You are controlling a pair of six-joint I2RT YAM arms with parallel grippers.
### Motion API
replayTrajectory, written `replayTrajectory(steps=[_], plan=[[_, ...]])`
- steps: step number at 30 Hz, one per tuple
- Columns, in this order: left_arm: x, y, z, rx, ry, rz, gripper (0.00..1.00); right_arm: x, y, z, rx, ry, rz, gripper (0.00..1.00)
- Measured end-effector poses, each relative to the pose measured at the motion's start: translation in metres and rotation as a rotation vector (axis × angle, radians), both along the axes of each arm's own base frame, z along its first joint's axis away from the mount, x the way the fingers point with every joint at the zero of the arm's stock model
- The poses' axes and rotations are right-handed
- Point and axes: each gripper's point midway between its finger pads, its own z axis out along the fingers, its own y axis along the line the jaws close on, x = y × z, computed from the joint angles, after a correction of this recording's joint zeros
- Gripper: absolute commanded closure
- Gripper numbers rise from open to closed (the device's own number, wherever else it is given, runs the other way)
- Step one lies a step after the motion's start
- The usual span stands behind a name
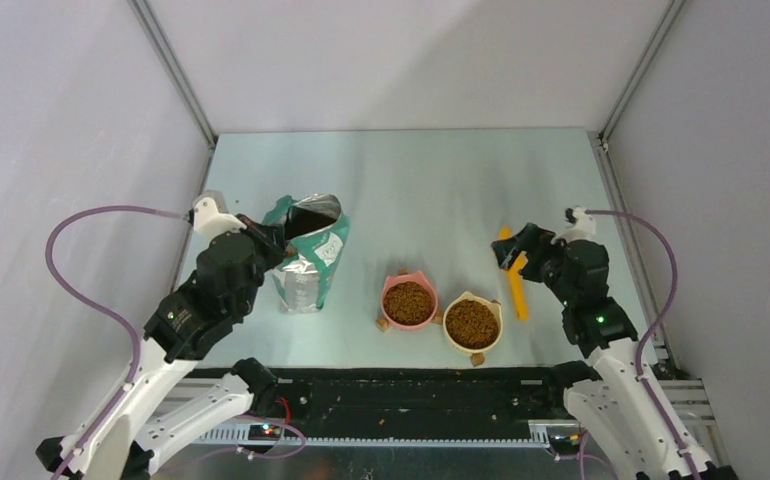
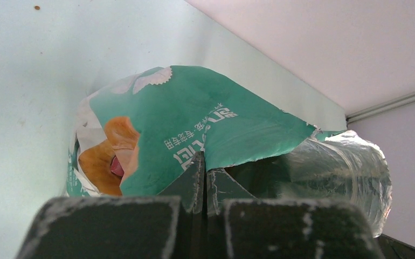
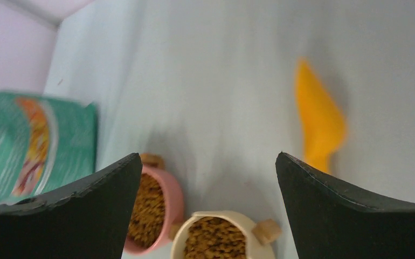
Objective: Serve the pet food
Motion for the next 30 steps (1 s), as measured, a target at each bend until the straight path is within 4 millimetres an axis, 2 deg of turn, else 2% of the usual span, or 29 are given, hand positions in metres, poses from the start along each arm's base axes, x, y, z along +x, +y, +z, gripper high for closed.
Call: replayTrajectory(steps=[2,10,14,16,21,24,27,30], plan=[[-0.001,0.0,-0.002,-0.008,-0.009,0.0,1.0,-0.003,0.025,0.012,-0.019,-0.043,0.131,0.03],[0.002,-0.001,-0.001,-0.023,-0.038,0.005,1.0,-0.045,0.164,0.071,-0.098,-0.248,0.782,0.04],[0.006,-0.002,0.001,-0.013,-0.045,0.001,1.0,-0.057,0.223,0.097,-0.156,-0.364,0.967,0.04],[0.006,-0.003,0.001,-0.003,-0.045,-0.001,1.0,-0.058,0.241,0.109,-0.168,-0.397,1.0,0.04],[0.006,-0.006,0.008,0.009,-0.053,-0.026,1.0,-0.056,0.277,0.157,-0.149,-0.49,0.992,0.07],[0.006,-0.014,0.014,-0.004,-0.064,-0.068,1.0,-0.066,0.296,0.158,-0.146,-0.52,1.019,0.08],[0.008,-0.025,0.022,-0.014,-0.068,-0.118,1.0,-0.073,0.326,0.135,-0.174,-0.503,1.039,0.07],[0.011,-0.033,0.026,-0.017,-0.062,-0.147,1.0,-0.073,0.346,0.111,-0.234,-0.492,1.02,0.07]])
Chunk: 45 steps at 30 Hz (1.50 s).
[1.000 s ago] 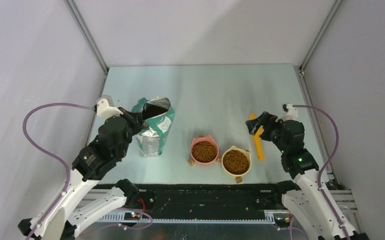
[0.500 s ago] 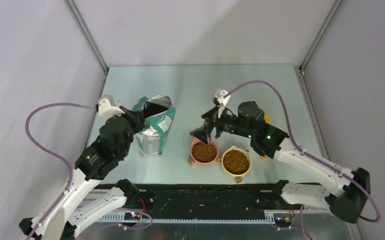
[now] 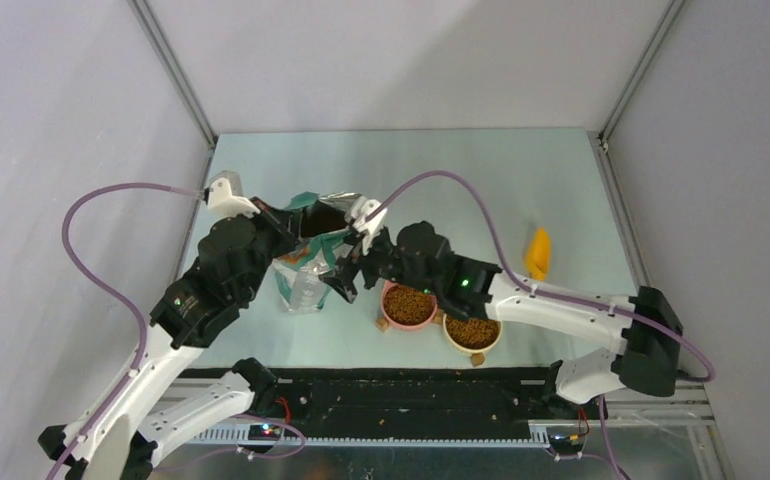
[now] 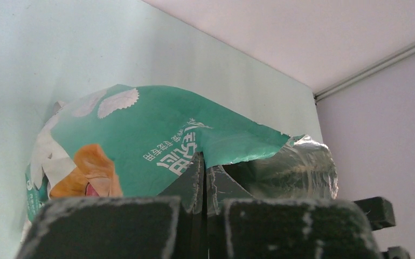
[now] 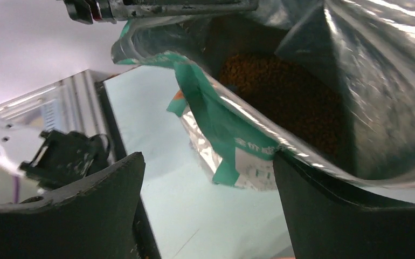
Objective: Serve the pet food
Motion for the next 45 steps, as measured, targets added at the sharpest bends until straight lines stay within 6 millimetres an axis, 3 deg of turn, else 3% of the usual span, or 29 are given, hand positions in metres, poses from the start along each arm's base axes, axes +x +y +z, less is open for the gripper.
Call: replayTrajectory(steps=[3,10,15,17,18,21,22,28,31,32,34,35,36,37,39,41,45], plan=[[0.003,-0.006,0.0,0.001,0.009,-0.016,1.0,0.007,0.01,-0.006,-0.001,-0.038,-0.087,0.07],[0.003,-0.01,0.001,-0.02,0.015,-0.025,1.0,0.036,0.007,0.014,0.149,0.004,-0.321,0.11],[0.005,-0.008,0.002,-0.037,0.016,-0.007,1.0,0.05,0.014,0.013,0.258,0.08,-0.409,0.23],[0.006,-0.006,0.003,-0.042,0.016,0.006,1.0,0.055,0.019,0.006,0.267,0.1,-0.433,0.37],[0.006,-0.006,0.004,-0.043,0.018,0.012,1.0,0.057,0.023,0.004,0.267,0.104,-0.439,0.56],[0.006,-0.003,0.005,-0.036,0.024,0.027,1.0,0.063,0.032,0.002,0.271,0.112,-0.453,0.84],[0.007,-0.002,0.006,-0.034,0.026,0.03,1.0,0.064,0.035,0.002,0.27,0.11,-0.452,0.98],[0.006,0.009,0.01,-0.022,0.031,0.08,1.0,0.066,0.046,0.002,0.252,0.12,-0.367,1.0],[0.003,0.019,0.011,-0.015,0.027,0.125,0.99,0.068,0.051,0.002,0.204,0.142,-0.196,1.0],[0.002,0.023,0.013,-0.012,0.025,0.141,0.96,0.068,0.053,0.004,0.188,0.157,-0.14,1.0],[0.0,0.034,0.019,-0.007,0.013,0.184,0.82,0.069,0.057,0.007,0.142,0.195,0.011,1.0],[-0.001,0.038,0.024,-0.013,0.0,0.203,0.64,0.069,0.057,0.009,0.122,0.208,0.077,1.0],[-0.003,0.043,0.029,-0.018,-0.014,0.223,0.53,0.068,0.055,0.009,0.1,0.213,0.135,1.0],[-0.004,0.048,0.035,-0.018,-0.026,0.243,0.32,0.069,0.052,0.01,0.082,0.215,0.17,1.0],[-0.005,0.055,0.045,0.003,-0.046,0.262,0.1,0.064,0.045,0.008,0.034,0.205,0.235,1.0],[-0.006,0.059,0.061,0.015,-0.069,0.27,0.02,0.053,0.044,0.006,0.006,0.19,0.292,1.0],[0.006,0.053,0.083,0.072,-0.077,0.251,0.01,0.027,0.042,0.006,-0.03,0.175,0.387,1.0]])
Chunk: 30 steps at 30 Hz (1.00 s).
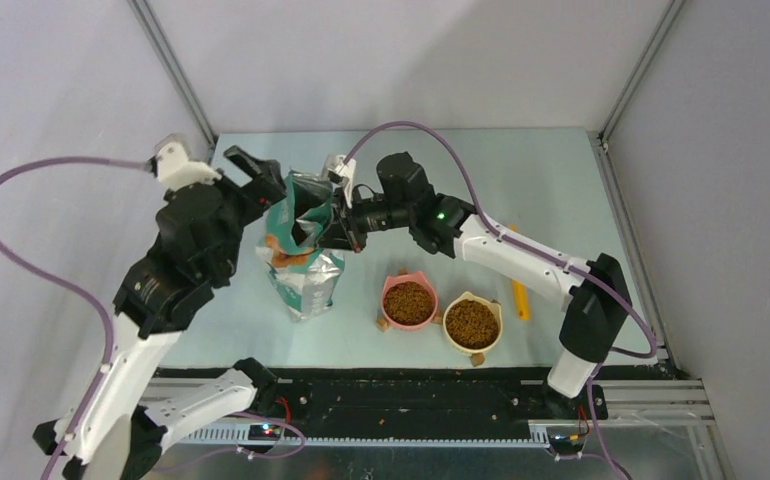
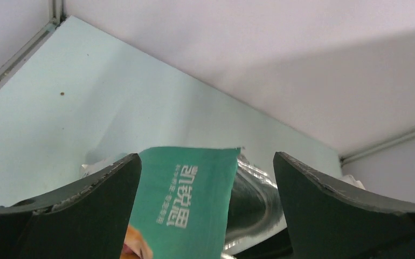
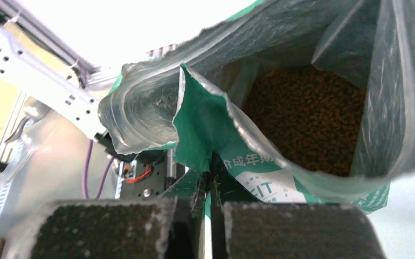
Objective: Serve the pet food
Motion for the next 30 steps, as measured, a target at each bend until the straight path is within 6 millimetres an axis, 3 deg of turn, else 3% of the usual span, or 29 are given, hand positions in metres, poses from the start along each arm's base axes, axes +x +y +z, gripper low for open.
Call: replayTrajectory(steps=[4,8,16,18,25,29,30], plan=[[0.019,-0.017,-0.001,0.086,0.052,-0.074,0.01,-0.013,-0.009,0.0,-0.022,0.012,0.037,1.0],[0.036,-0.033,-0.019,0.158,0.135,-0.16,0.02,-0.016,-0.016,-0.001,-0.026,0.026,0.052,1.0],[0.035,-0.05,-0.033,0.2,0.175,-0.303,0.12,-0.021,-0.023,-0.001,-0.04,0.042,0.06,1.0],[0.033,-0.053,-0.039,0.21,0.184,-0.325,0.2,-0.021,-0.023,-0.001,-0.042,0.044,0.063,1.0],[0.039,-0.062,-0.054,0.228,0.23,-0.368,0.37,-0.023,-0.025,-0.001,-0.048,0.049,0.063,1.0],[0.045,-0.065,-0.062,0.237,0.256,-0.369,0.6,-0.023,-0.026,-0.002,-0.05,0.051,0.062,1.0],[0.047,-0.066,-0.064,0.241,0.262,-0.367,0.73,-0.023,-0.026,-0.002,-0.051,0.051,0.061,1.0]])
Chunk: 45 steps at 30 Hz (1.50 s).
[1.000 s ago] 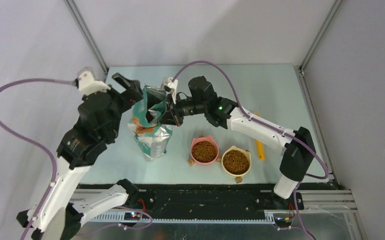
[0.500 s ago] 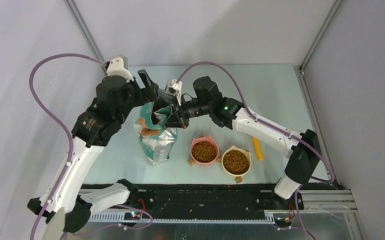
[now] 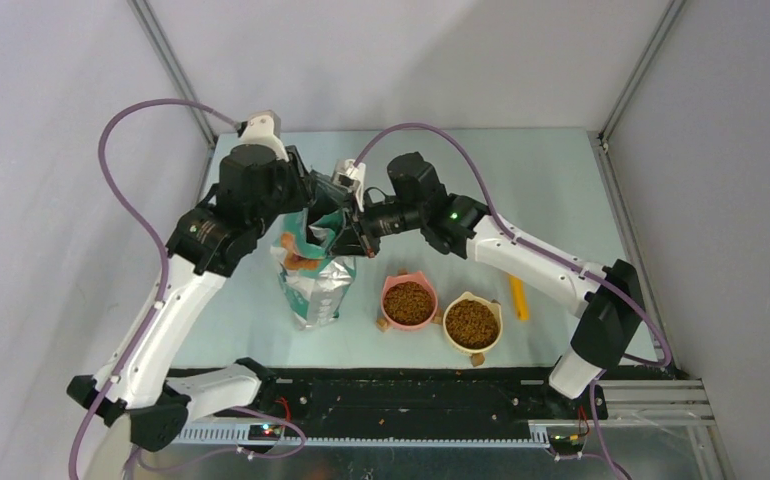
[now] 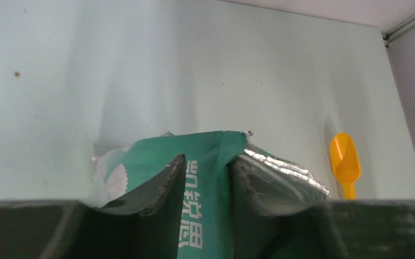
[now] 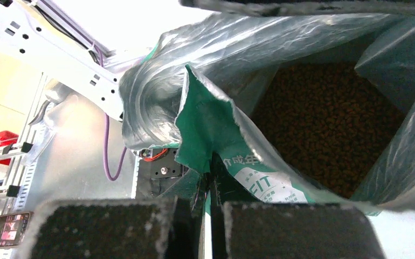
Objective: Serve the pet food
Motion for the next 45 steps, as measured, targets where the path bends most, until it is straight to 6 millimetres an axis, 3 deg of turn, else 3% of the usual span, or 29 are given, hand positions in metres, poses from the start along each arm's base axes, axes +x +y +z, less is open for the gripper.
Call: replayTrajectory(steps=[1,2,4,7,10,16,19,24,26,28,29,30,31,33,35,37,42,45], plan=[[0.002,0.0,-0.002,0.002,0.007,0.005,0.8,0.0,0.0,0.0,0.0,0.0,0.0,1.0],[0.005,0.001,-0.005,0.013,0.014,0.018,0.93,0.0,-0.001,0.0,0.0,-0.002,0.0,1.0],[0.014,0.004,-0.008,0.028,0.023,0.063,0.99,-0.001,-0.002,0.0,-0.001,-0.008,0.001,1.0],[0.026,0.017,-0.007,0.067,0.034,0.171,1.0,-0.004,-0.006,0.0,0.004,-0.018,0.002,1.0],[0.026,0.044,-0.009,0.131,0.052,0.318,1.0,-0.006,-0.015,0.0,0.021,-0.039,-0.025,1.0],[-0.004,0.091,-0.003,0.213,0.097,0.54,1.0,0.002,-0.034,0.01,0.061,-0.068,-0.159,1.0],[-0.025,0.125,0.003,0.264,0.089,0.669,1.0,0.001,-0.053,0.018,0.056,-0.057,-0.227,1.0],[-0.066,0.151,0.001,0.212,0.057,0.715,1.0,0.029,-0.075,0.041,0.113,-0.1,-0.336,1.0],[-0.078,0.156,-0.001,0.176,0.036,0.717,1.0,0.035,-0.078,0.038,0.109,-0.112,-0.324,0.9],[-0.086,0.159,-0.003,0.138,0.016,0.719,1.0,0.028,-0.073,0.033,0.096,-0.144,-0.269,0.66],[-0.089,0.159,-0.004,0.126,0.013,0.715,1.0,0.019,-0.069,0.03,0.088,-0.166,-0.233,0.48],[-0.091,0.159,-0.004,0.115,0.012,0.71,1.0,0.011,-0.065,0.028,0.082,-0.183,-0.205,0.42],[-0.091,0.158,-0.004,0.106,0.012,0.707,1.0,-0.003,-0.057,0.027,0.079,-0.216,-0.161,0.27],[-0.088,0.157,-0.004,0.102,0.011,0.705,1.0,-0.023,-0.047,0.027,0.086,-0.25,-0.097,0.11],[-0.084,0.155,-0.003,0.102,0.008,0.709,1.0,-0.041,-0.04,0.028,0.099,-0.279,-0.035,0.02],[-0.078,0.153,-0.002,0.099,0.001,0.714,1.0,-0.053,-0.034,0.03,0.115,-0.31,0.004,0.01],[-0.072,0.149,-0.001,0.091,-0.006,0.713,1.0,-0.067,-0.013,0.038,0.163,-0.388,0.032,0.02],[-0.073,0.149,0.0,0.089,-0.007,0.703,1.0,-0.066,0.006,0.04,0.175,-0.403,0.013,0.05]])
